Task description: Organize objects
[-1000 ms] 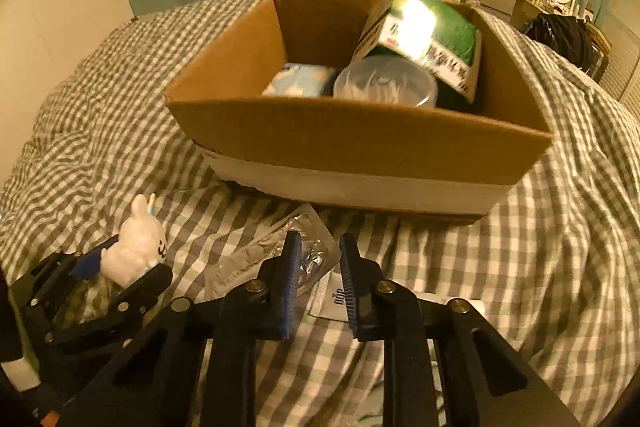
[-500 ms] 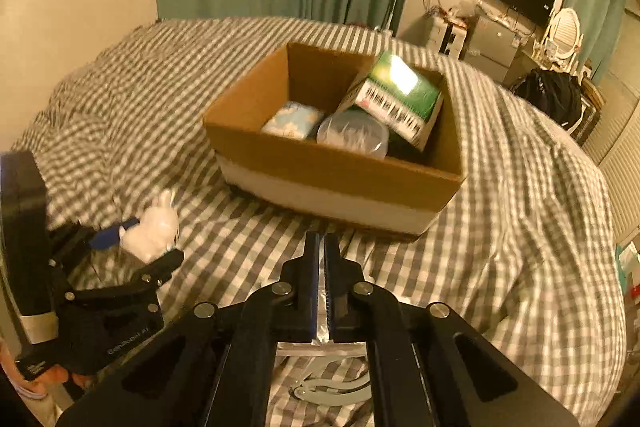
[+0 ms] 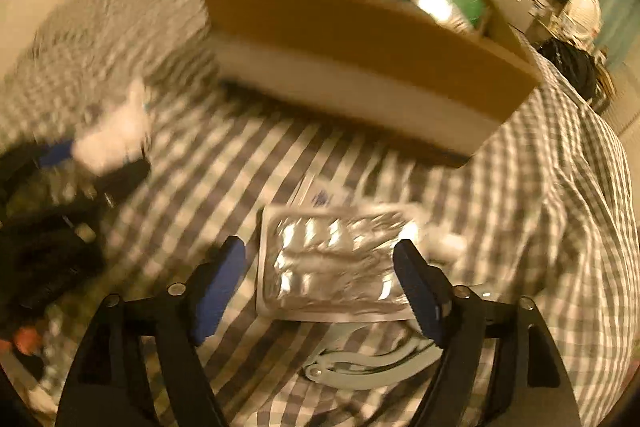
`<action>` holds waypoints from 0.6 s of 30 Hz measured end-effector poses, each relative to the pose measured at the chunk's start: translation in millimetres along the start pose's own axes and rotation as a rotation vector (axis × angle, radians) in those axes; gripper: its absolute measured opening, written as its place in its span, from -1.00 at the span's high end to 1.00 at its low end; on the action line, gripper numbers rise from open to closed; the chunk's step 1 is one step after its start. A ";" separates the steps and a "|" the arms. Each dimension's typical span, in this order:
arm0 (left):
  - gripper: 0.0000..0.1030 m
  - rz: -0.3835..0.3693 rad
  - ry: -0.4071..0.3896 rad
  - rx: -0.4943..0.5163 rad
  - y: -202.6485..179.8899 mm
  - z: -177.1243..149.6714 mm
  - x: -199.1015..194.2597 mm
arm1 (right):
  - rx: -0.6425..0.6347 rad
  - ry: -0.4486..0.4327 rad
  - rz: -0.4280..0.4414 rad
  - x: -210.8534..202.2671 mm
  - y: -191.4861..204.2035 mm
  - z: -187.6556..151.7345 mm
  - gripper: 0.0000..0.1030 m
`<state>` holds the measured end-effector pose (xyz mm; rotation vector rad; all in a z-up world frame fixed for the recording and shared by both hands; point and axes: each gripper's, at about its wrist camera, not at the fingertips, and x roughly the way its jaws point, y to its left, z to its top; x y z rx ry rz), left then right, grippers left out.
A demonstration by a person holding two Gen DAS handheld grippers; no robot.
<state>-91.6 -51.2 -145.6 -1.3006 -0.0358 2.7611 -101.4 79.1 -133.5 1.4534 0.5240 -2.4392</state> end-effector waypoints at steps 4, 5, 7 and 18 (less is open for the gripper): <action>-0.10 -0.002 -0.002 -0.018 6.1 -0.9 -1.0 | -0.093 0.015 -0.093 18.1 17.7 -5.4 -0.77; -0.10 -0.003 -0.002 -0.023 7.9 -1.0 -0.7 | -0.108 0.013 -0.106 19.8 19.9 -6.2 -0.78; -0.10 -0.004 0.000 -0.029 9.2 -1.6 -0.7 | -0.118 0.003 -0.115 21.9 20.2 -7.8 -0.78; -0.11 0.009 -0.006 -0.026 6.8 -1.0 -7.2 | -0.022 -0.086 -0.094 -17.4 -8.6 -14.2 0.64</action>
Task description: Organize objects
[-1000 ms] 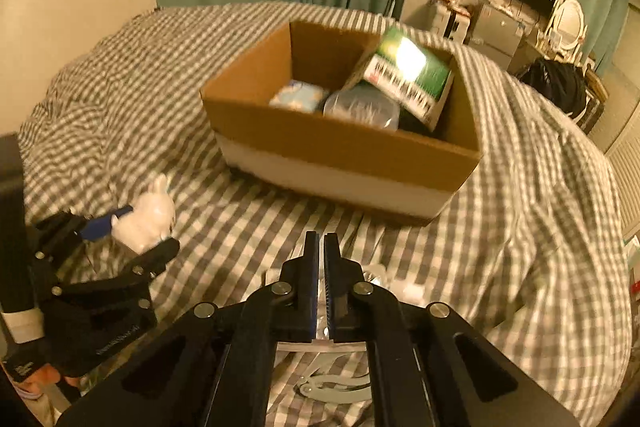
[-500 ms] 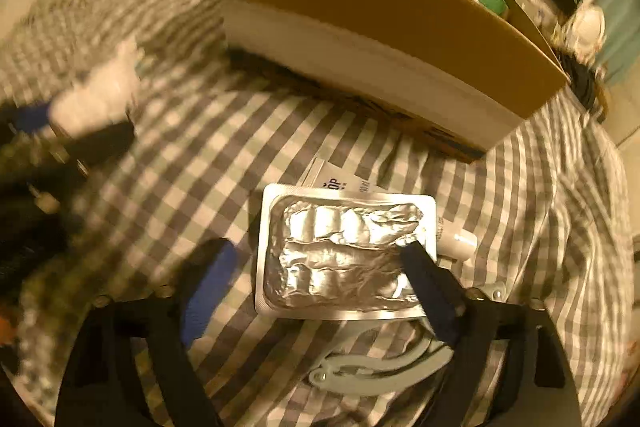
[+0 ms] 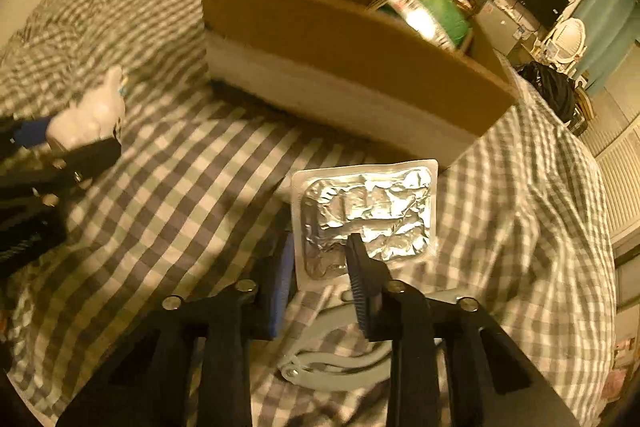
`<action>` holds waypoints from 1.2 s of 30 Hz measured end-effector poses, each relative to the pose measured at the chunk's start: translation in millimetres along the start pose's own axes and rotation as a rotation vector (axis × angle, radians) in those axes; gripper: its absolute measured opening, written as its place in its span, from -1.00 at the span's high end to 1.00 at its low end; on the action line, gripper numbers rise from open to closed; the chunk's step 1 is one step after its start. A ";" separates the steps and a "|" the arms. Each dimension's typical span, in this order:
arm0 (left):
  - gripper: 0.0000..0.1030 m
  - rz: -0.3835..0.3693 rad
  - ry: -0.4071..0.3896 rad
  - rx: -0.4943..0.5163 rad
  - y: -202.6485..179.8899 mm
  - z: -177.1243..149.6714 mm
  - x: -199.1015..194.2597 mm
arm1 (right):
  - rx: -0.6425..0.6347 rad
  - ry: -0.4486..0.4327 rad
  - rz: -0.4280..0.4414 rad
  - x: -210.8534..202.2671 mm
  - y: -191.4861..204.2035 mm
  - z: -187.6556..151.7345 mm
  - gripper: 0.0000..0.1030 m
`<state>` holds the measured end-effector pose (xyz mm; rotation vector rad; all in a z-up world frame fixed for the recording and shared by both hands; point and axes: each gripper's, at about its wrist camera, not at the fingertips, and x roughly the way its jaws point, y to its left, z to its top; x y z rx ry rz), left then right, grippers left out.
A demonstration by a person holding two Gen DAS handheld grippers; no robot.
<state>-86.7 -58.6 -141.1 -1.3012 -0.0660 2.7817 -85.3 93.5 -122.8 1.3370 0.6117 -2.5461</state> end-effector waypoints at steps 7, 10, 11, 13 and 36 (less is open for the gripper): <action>-0.11 0.015 -0.013 0.014 -9.5 3.1 -10.4 | 0.047 -0.095 0.005 -38.4 -21.2 5.6 0.99; -0.11 0.014 -0.023 0.021 -15.2 7.8 -16.0 | 0.066 -0.125 0.018 -49.8 -32.0 13.0 0.99; -0.11 0.011 -0.029 0.024 -17.6 10.1 -18.6 | 0.069 -0.133 0.019 -51.8 -33.2 15.6 1.00; -0.11 0.009 -0.042 0.030 -21.8 13.4 -23.2 | 0.078 -0.151 0.017 -57.6 -41.7 17.3 1.00; -0.11 -0.004 -0.011 0.092 -49.3 15.5 -11.6 | 0.030 0.007 0.052 4.7 -55.6 1.0 -0.60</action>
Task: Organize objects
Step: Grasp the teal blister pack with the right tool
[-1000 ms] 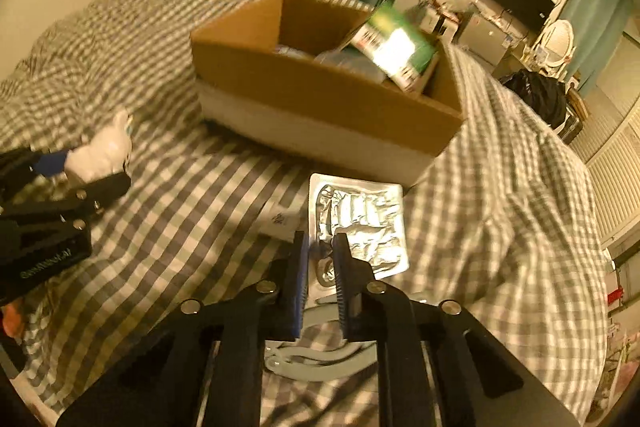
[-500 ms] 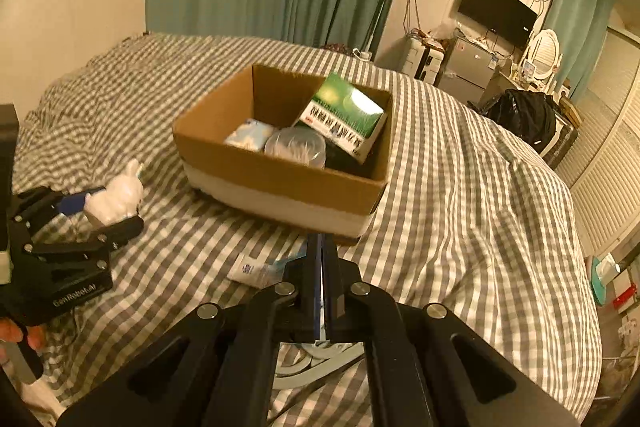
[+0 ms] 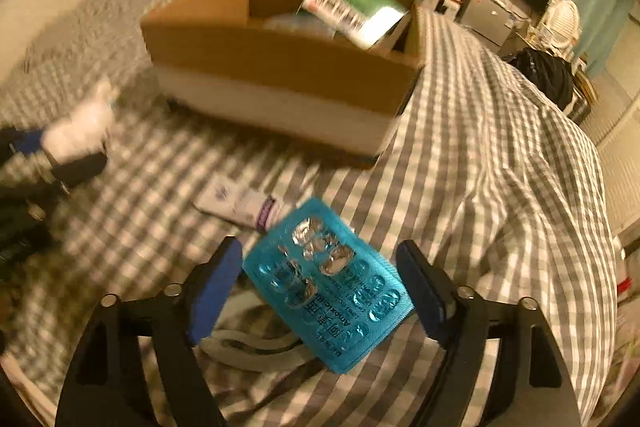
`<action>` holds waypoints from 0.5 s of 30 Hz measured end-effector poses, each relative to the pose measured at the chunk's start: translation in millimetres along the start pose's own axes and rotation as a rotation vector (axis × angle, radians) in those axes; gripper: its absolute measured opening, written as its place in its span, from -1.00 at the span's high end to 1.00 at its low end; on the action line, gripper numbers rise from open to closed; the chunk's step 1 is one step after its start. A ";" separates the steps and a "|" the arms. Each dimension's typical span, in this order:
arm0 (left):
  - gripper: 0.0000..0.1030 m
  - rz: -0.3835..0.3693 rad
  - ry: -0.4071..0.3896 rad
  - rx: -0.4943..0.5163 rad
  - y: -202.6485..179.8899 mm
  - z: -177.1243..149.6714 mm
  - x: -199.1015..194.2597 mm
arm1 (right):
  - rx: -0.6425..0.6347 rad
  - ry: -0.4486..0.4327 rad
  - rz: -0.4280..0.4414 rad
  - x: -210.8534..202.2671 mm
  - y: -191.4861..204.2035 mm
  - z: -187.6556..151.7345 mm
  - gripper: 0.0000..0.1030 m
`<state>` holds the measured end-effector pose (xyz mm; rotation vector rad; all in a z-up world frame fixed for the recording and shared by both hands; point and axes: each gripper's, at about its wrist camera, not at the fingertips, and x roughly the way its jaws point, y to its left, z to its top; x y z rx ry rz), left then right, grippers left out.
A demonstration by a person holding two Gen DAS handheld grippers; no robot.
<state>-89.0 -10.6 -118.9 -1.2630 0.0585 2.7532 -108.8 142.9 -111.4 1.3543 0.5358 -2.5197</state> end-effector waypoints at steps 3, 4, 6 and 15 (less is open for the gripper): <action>-0.11 -0.002 0.011 -0.003 2.2 -2.4 4.0 | -0.046 0.068 0.046 16.4 2.8 -1.6 -0.74; -0.11 -0.002 0.016 -0.005 3.2 -3.1 5.3 | -0.065 0.075 0.040 18.5 4.4 -1.8 -0.80; -0.10 -0.002 0.022 -0.006 4.0 -3.4 8.0 | -0.099 0.111 0.042 26.5 7.0 -1.8 -0.83; -0.11 -0.001 0.030 -0.007 4.9 -6.0 9.1 | -0.075 0.124 0.020 23.1 -0.5 -7.3 -0.67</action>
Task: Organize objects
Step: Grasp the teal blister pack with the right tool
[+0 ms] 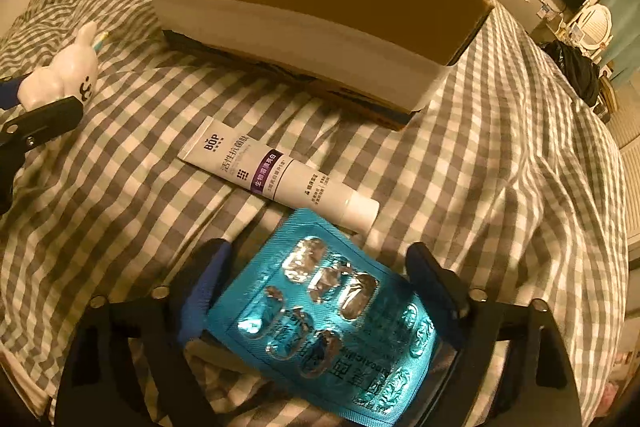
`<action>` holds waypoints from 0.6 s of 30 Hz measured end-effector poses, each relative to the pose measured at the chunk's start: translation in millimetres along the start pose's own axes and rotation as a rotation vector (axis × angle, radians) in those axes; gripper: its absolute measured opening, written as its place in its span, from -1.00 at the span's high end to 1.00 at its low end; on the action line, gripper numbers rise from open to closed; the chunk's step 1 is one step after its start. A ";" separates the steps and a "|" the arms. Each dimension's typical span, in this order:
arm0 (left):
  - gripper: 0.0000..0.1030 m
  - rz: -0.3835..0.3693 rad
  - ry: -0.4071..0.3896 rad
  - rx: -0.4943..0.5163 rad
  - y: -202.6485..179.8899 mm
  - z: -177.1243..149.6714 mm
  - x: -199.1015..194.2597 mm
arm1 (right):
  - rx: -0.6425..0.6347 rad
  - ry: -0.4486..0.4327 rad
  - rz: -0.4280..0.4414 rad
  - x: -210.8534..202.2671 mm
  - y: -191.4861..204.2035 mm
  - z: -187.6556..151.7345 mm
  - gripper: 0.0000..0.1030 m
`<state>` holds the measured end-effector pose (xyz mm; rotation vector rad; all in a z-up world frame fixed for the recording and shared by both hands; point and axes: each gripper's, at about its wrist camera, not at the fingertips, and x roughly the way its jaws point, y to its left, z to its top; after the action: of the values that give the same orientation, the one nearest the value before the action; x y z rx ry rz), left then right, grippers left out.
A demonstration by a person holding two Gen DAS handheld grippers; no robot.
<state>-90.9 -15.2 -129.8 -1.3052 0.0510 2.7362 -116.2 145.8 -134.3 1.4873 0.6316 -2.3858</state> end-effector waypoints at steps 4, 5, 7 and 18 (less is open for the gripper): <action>-0.11 -0.002 -0.005 0.011 -3.3 -1.2 -5.0 | -0.001 -0.025 -0.002 -12.4 -2.0 -4.7 -0.17; -0.11 -0.002 -0.008 0.013 -4.0 -1.0 -6.3 | 0.002 -0.043 0.003 -19.0 -2.4 -5.5 -0.06; -0.11 -0.002 -0.014 0.017 -5.7 -0.8 -10.1 | -0.003 -0.067 0.003 -27.6 0.0 -5.1 0.23; -0.11 0.002 -0.033 0.010 -6.3 1.2 -21.1 | 0.017 -0.134 -0.082 -55.8 -14.2 10.6 0.59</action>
<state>-78.0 -10.6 -112.6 -1.2579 0.0631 2.7549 -106.0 152.4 -77.0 1.3179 0.6538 -2.5333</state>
